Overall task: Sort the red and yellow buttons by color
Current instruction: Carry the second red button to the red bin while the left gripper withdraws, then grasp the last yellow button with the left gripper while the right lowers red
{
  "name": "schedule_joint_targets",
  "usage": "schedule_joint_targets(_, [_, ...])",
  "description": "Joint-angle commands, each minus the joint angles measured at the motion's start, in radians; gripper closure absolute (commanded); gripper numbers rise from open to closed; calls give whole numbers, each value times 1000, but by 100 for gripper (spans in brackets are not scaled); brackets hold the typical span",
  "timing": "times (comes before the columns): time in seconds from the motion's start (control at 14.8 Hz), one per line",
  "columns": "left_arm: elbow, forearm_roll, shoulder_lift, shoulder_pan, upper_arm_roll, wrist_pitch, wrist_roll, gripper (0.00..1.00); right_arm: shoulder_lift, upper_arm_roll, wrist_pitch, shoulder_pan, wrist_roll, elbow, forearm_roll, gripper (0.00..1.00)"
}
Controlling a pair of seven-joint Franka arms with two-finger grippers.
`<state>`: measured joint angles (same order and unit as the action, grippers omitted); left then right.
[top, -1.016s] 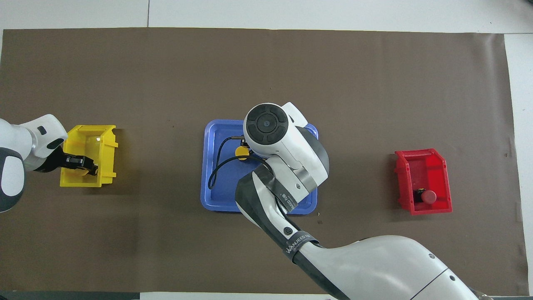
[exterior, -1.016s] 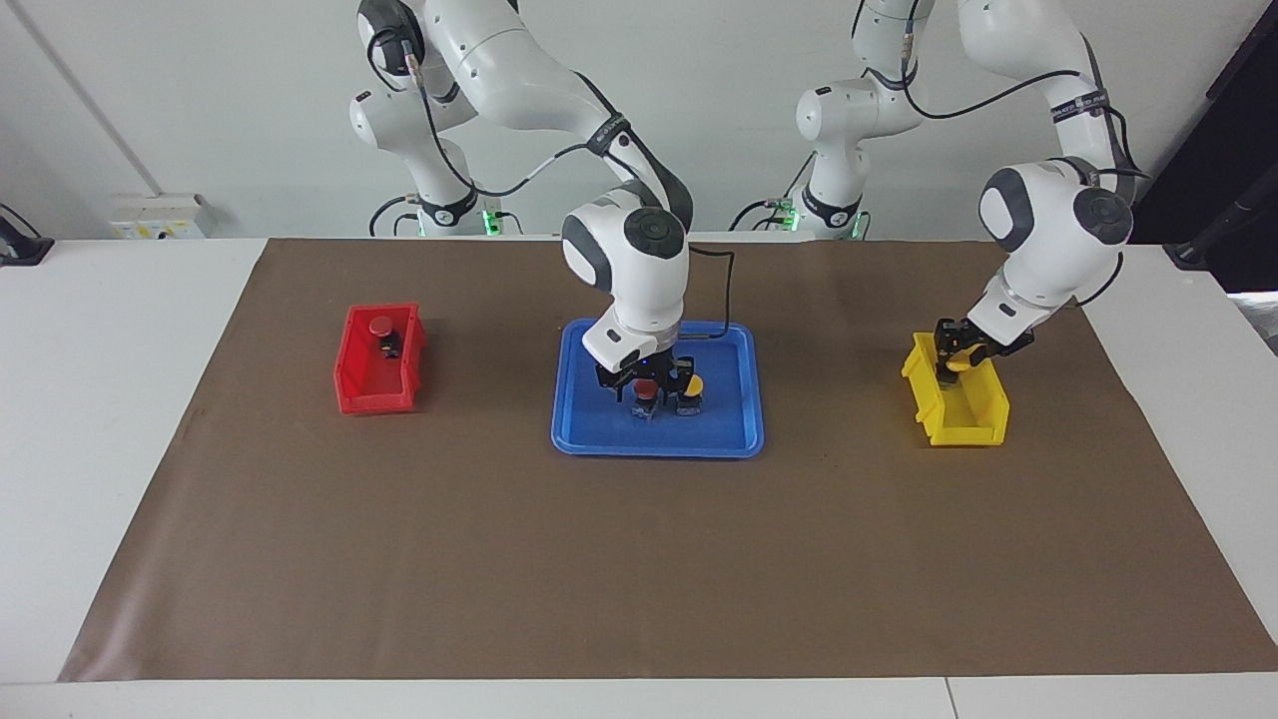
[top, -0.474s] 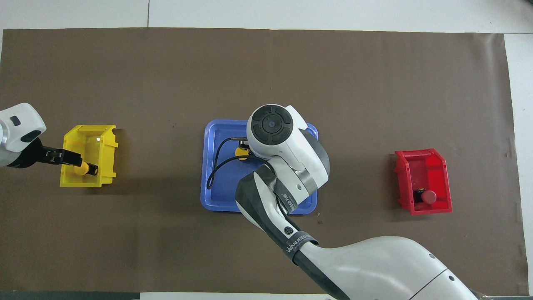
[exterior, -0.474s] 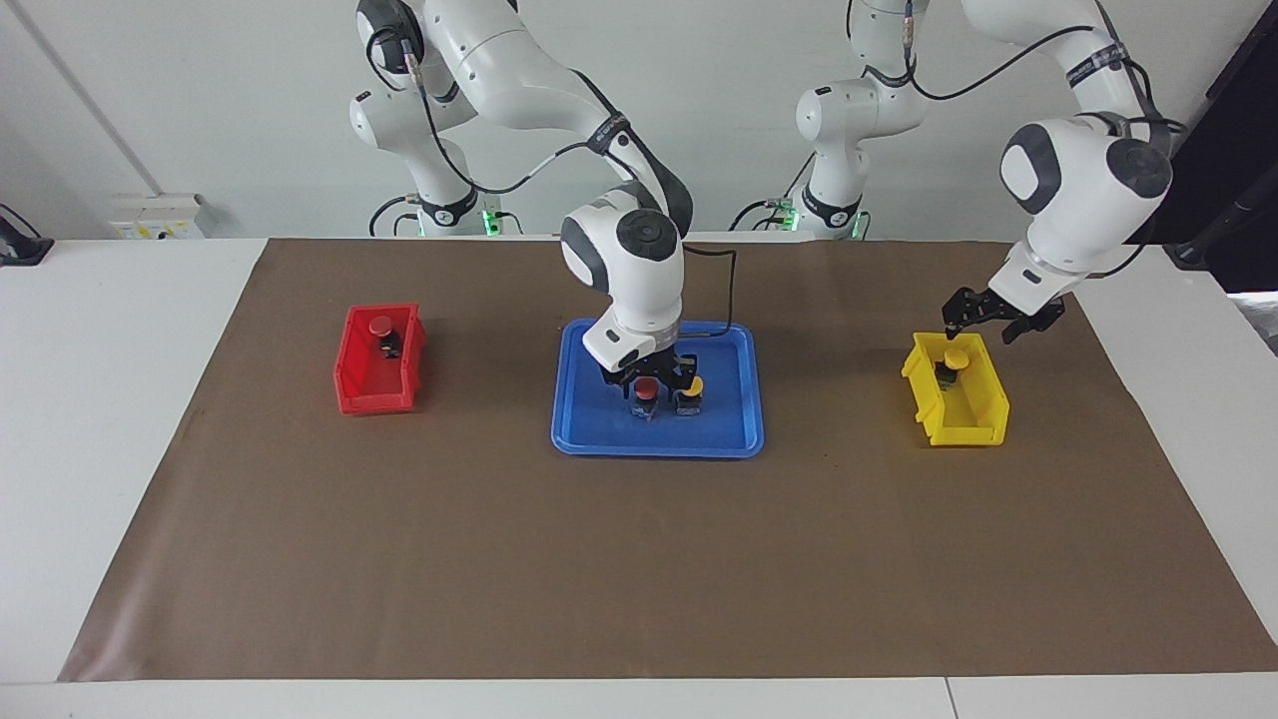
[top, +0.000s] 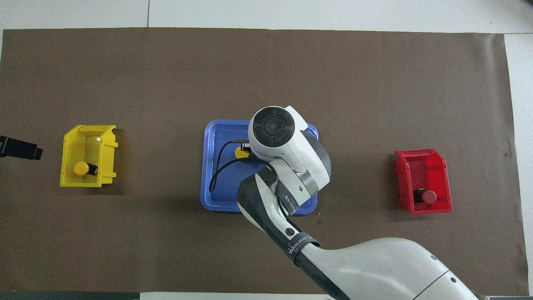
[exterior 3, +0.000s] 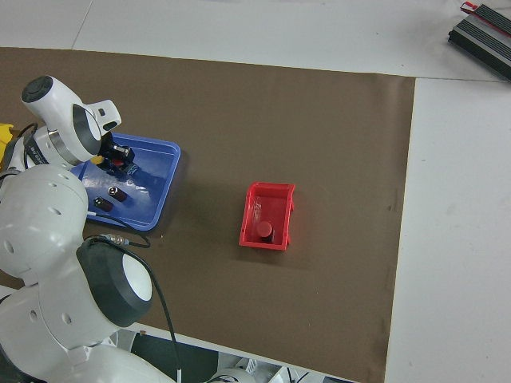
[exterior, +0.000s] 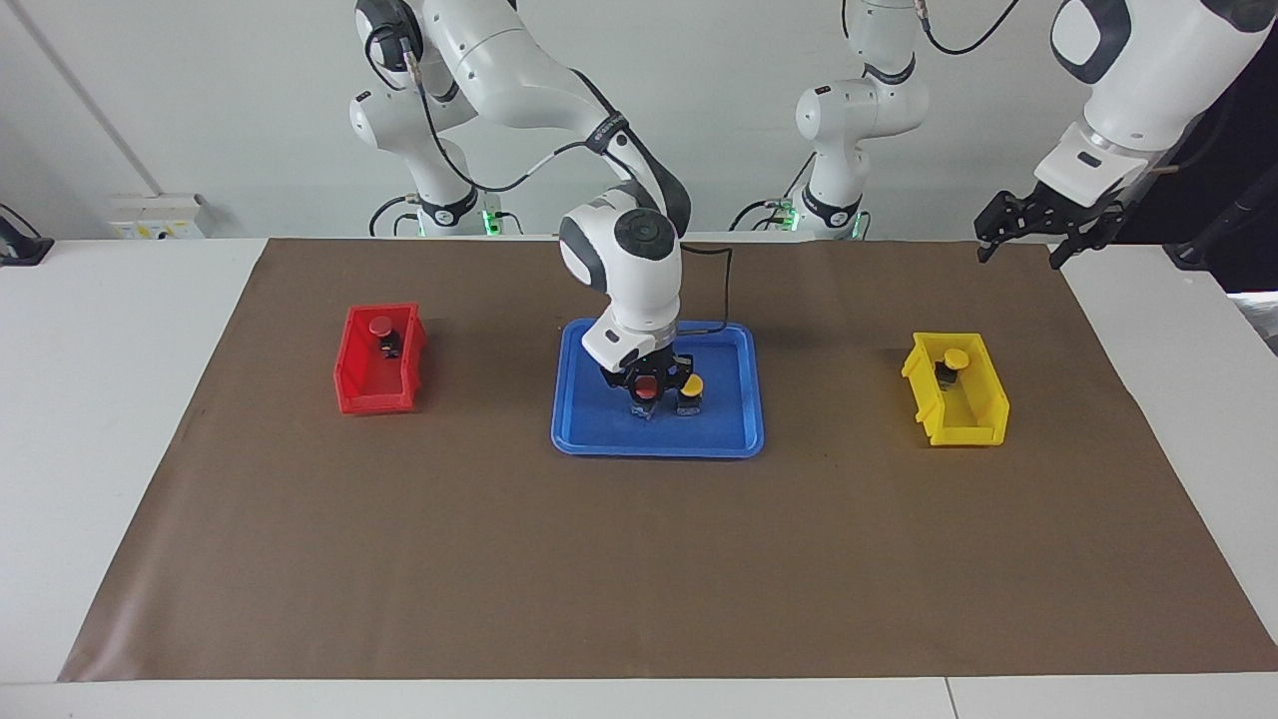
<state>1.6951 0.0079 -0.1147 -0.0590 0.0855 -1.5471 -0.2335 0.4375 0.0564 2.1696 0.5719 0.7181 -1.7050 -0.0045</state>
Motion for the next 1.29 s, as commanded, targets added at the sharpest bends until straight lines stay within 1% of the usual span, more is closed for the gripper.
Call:
schedule_joint_targets(0.0, [-127, 0, 102, 36, -1, 35, 8, 0, -43, 0, -2, -23, -31, -7, 17, 87])
schedule_joint_targets(0.07, [-127, -9, 105, 36, -1, 24, 8, 0, -80, -1, -26, -52, -52, -4, 15, 87])
schedule_joint_targets(0.14, [-127, -16, 105, 38, 0, 0, 10, 0, -135, 0, -75, -104, -113, -7, 15, 87])
schedule_joint_targets(0.2, [-127, -16, 105, 41, 3, -25, 10, 0, -195, 0, -138, -159, -194, -11, 18, 87])
schedule_joint_targets(0.34, [-123, -11, 109, 70, 7, -31, 11, 0, -300, 0, -279, -275, -305, -34, 27, 87])
schedule_joint_targets(0.41, [-123, -11, 121, 71, 7, -31, 11, 0, -353, 0, -312, -327, -365, -66, 29, 87])
schedule_joint_targets(0.47, [-123, -11, 121, 71, 7, -31, 11, 0, -408, -1, -317, -375, -426, -117, 29, 87])
schedule_joint_targets(0.61, [-123, -13, 121, 73, 7, -33, 17, 0, -509, 0, -303, -479, -567, -241, 35, 86])
schedule_joint_targets(0.68, [-123, -11, 122, 74, 8, -34, 38, 0, -542, -1, -297, -513, -621, -287, 44, 86])
schedule_joint_targets(0.75, [-123, -11, 130, 85, 11, -42, 75, 0, -562, -1, -288, -552, -664, -333, 47, 86])
schedule_joint_targets(0.81, [-121, -9, 144, 128, 11, -60, 130, 0, -580, -1, -245, -594, -713, -385, 49, 86])
schedule_joint_targets(0.95, [-91, -16, 174, 210, 14, -144, 309, 0, -597, -3, -167, -654, -802, -470, 63, 86])
schedule_joint_targets(1.08, [-65, -22, 203, 293, 16, -206, 463, 0, -591, -3, -119, -669, -830, -504, 83, 86])
schedule_joint_targets(1.22, [-45, -34, 257, 420, 14, -284, 653, 0, -588, -3, -67, -665, -854, -550, 83, 86])
